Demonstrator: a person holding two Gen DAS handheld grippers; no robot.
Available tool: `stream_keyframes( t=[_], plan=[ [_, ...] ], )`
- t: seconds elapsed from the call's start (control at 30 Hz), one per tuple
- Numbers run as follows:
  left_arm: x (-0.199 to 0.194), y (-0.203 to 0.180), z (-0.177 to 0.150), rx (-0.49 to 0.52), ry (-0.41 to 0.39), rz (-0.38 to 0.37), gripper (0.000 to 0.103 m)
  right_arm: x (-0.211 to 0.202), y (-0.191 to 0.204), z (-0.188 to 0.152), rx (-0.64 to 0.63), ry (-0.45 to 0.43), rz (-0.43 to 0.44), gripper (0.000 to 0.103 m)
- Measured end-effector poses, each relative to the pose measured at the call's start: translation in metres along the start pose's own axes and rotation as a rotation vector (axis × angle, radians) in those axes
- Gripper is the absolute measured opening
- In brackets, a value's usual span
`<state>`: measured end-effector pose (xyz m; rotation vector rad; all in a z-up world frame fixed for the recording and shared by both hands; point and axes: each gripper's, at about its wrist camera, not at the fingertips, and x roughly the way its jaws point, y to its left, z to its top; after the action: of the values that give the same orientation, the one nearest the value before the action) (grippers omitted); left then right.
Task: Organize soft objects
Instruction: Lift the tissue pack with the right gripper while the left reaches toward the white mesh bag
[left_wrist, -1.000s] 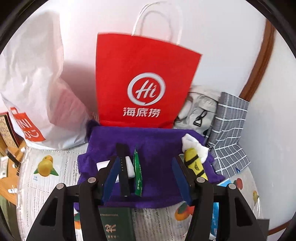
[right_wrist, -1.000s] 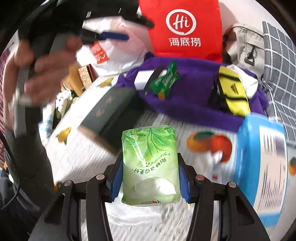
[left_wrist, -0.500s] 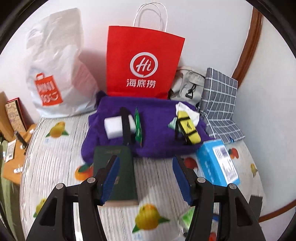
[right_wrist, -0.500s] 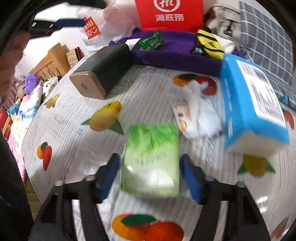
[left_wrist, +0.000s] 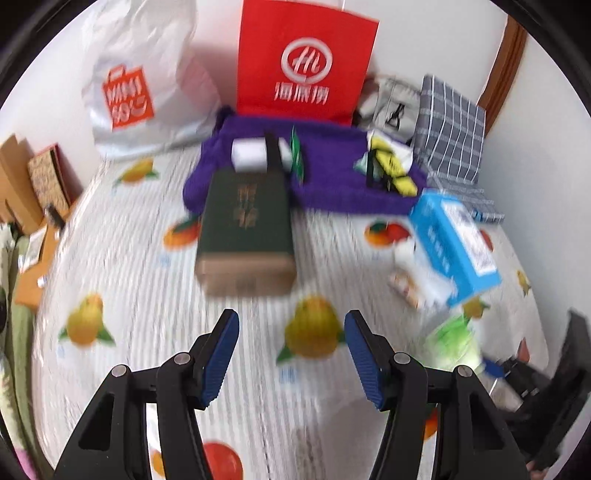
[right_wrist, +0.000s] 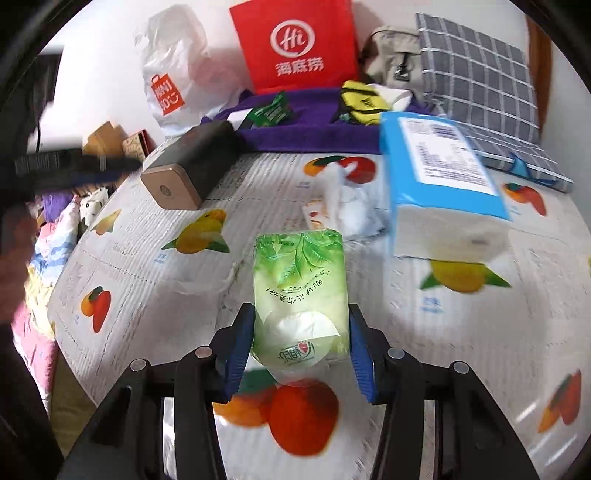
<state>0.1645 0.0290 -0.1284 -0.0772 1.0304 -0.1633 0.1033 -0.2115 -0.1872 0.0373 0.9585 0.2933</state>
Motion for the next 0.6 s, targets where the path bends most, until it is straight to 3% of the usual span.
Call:
stream_keyframes(
  t=[0.17, 0.4, 0.43, 0.5, 0.6],
  plan=[
    [0.017, -0.004, -0.034, -0.014, 0.078, -0.012, 0.057, -0.018, -0.022, -0.014, 0.039, -0.021, -0.067, 0.049],
    [0.033, -0.029, -0.071, -0.024, 0.166, -0.147, 0.057, -0.032, -0.035, -0.031, 0.045, -0.04, -0.099, 0.049],
    [0.036, -0.033, -0.074, -0.023, 0.175, -0.151, 0.061, -0.033, -0.036, -0.032, 0.048, -0.045, -0.089, 0.049],
    [0.035, -0.042, -0.078, -0.007, 0.149, -0.142, 0.077, -0.036, -0.037, -0.035, 0.055, -0.053, -0.076, 0.049],
    [0.037, -0.051, -0.08, 0.004, 0.145, -0.126, 0.089, -0.039, -0.039, -0.039, 0.051, -0.061, -0.079, 0.049]
  ],
)
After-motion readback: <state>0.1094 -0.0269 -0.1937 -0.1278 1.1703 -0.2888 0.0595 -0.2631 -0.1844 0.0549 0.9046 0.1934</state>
